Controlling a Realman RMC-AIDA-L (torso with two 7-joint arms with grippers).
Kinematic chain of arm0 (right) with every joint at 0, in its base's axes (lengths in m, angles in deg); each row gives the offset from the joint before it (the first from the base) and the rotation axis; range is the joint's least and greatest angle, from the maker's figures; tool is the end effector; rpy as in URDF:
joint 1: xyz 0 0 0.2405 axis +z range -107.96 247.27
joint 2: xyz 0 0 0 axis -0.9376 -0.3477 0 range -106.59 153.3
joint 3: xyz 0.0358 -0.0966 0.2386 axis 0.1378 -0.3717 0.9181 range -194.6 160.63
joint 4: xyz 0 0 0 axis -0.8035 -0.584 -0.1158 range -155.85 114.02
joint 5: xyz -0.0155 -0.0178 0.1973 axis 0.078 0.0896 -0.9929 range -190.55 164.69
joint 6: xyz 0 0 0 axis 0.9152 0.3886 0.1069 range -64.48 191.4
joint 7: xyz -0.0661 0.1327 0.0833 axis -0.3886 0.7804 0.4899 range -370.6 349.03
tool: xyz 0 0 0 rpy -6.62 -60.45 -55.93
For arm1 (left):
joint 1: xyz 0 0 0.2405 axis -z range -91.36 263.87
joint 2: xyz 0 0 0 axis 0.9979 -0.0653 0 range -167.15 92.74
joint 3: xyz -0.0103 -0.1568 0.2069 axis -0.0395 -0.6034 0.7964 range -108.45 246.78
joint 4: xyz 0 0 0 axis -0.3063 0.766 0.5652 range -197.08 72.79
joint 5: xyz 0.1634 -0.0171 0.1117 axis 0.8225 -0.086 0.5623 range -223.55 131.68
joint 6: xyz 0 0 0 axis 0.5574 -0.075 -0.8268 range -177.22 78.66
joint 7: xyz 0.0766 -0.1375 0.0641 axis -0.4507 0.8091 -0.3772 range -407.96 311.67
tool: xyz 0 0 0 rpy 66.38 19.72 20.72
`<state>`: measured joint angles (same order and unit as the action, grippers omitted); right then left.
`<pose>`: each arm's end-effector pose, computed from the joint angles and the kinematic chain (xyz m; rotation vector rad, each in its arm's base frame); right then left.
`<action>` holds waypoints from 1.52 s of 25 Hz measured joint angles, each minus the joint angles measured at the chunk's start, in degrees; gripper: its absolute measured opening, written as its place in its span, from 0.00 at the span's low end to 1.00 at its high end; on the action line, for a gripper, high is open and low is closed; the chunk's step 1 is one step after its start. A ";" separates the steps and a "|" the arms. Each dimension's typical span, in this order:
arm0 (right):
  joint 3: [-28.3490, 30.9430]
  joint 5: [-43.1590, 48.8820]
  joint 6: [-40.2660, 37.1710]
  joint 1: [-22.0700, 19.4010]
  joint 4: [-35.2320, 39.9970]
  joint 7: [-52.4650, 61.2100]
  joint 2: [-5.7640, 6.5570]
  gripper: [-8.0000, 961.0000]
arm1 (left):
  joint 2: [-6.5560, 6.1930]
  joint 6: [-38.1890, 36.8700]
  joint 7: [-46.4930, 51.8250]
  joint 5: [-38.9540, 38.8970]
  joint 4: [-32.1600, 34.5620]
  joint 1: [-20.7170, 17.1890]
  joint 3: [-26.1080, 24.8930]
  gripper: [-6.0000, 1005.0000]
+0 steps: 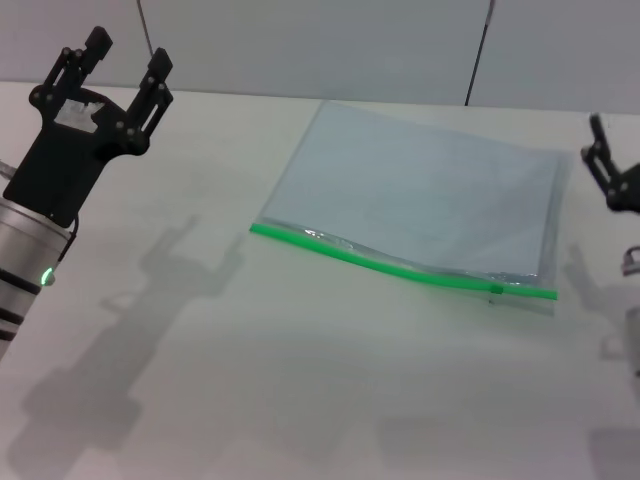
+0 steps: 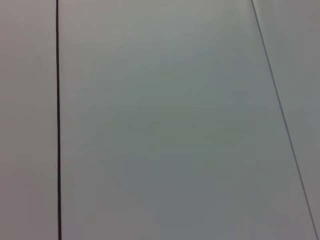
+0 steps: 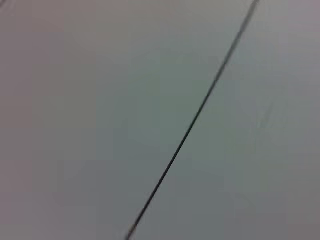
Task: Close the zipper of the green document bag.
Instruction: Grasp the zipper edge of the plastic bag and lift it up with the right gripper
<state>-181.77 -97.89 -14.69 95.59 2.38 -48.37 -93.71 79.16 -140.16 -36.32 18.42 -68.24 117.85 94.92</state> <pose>0.2693 0.3397 -0.0249 -1.5644 -0.0247 0.3980 -0.2614 0.3495 0.0176 -1.6673 -0.1987 -0.9916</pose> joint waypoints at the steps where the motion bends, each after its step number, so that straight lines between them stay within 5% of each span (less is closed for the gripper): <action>1: -0.01 -0.13 1.30 -0.18 -0.01 -2.72 -0.03 0.92 | 0.00 0.00 -0.33 -0.01 0.01 -0.02 -0.01 0.68; 14: 0.00 -0.67 12.80 -2.90 0.08 -33.44 -0.19 0.92 | -0.01 0.00 -1.01 -0.13 0.11 -0.14 -0.21 0.68; 38: -0.01 1.93 23.44 -1.44 2.93 -45.12 -0.16 0.92 | 0.00 -0.08 -1.63 -0.23 0.12 -0.22 -0.36 0.68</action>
<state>-181.78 -95.97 8.74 94.15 5.31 -93.49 -93.87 79.16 -140.25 -37.95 18.19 -68.12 117.63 94.56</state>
